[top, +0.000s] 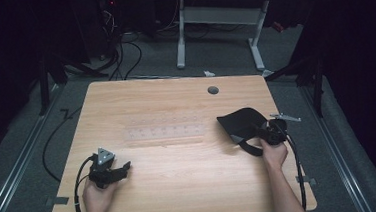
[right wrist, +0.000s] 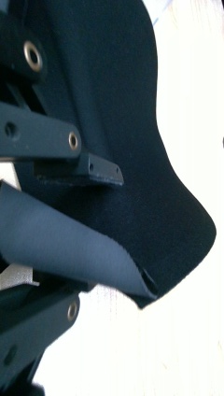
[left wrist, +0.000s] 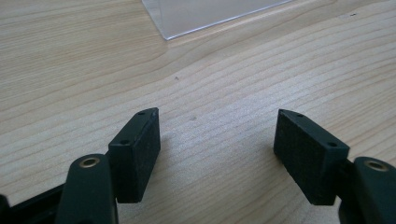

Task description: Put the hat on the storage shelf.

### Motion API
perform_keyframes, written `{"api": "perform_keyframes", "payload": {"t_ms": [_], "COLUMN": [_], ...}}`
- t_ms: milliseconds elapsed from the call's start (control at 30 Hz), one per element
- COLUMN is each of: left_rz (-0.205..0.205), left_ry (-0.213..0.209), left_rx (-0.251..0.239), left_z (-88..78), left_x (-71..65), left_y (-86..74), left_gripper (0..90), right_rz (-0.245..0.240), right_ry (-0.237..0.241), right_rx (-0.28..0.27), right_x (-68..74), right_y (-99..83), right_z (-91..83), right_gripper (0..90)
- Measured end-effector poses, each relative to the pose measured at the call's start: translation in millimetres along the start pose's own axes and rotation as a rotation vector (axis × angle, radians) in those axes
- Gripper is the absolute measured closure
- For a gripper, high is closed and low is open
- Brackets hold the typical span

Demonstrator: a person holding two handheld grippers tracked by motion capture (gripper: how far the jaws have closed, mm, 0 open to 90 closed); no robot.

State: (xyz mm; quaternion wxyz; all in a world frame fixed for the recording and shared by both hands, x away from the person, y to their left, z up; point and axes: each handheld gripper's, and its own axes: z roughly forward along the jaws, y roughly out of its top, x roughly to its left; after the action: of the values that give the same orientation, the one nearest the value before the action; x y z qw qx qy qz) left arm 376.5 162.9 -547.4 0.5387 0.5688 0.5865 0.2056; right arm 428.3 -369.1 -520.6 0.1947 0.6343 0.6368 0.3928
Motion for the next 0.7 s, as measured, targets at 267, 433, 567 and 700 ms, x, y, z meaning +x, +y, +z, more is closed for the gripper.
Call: {"api": "perform_keyframes", "payload": {"t_ms": [267, 433, 567, 700], "left_rz": [0.000, 0.000, 0.000, 0.000], "left_ry": [0.000, 0.000, 0.000, 0.000], "left_rx": [0.000, 0.000, 0.000, 0.000], "left_z": [0.0, 0.0, 0.0, 0.0], "left_x": [0.0, 0.0, 0.0, 0.0], "left_y": [0.0, 0.0, 0.0, 0.0], "left_gripper": [32.1, 32.0, 32.0, 31.9], "right_rz": [-0.018, -0.049, -0.050, -0.056], "right_ry": [0.062, 0.095, 0.116, 0.127], "right_rx": [-0.019, -0.021, -0.025, -0.034], "right_x": [-3.3, 0.5, 3.5, 6.8], "right_y": [-2.9, -1.9, -1.4, -0.4], "right_z": [-8.8, -14.2, -17.6, -22.9], "right_gripper": [79.3, 85.3, 86.2, 86.4]}}
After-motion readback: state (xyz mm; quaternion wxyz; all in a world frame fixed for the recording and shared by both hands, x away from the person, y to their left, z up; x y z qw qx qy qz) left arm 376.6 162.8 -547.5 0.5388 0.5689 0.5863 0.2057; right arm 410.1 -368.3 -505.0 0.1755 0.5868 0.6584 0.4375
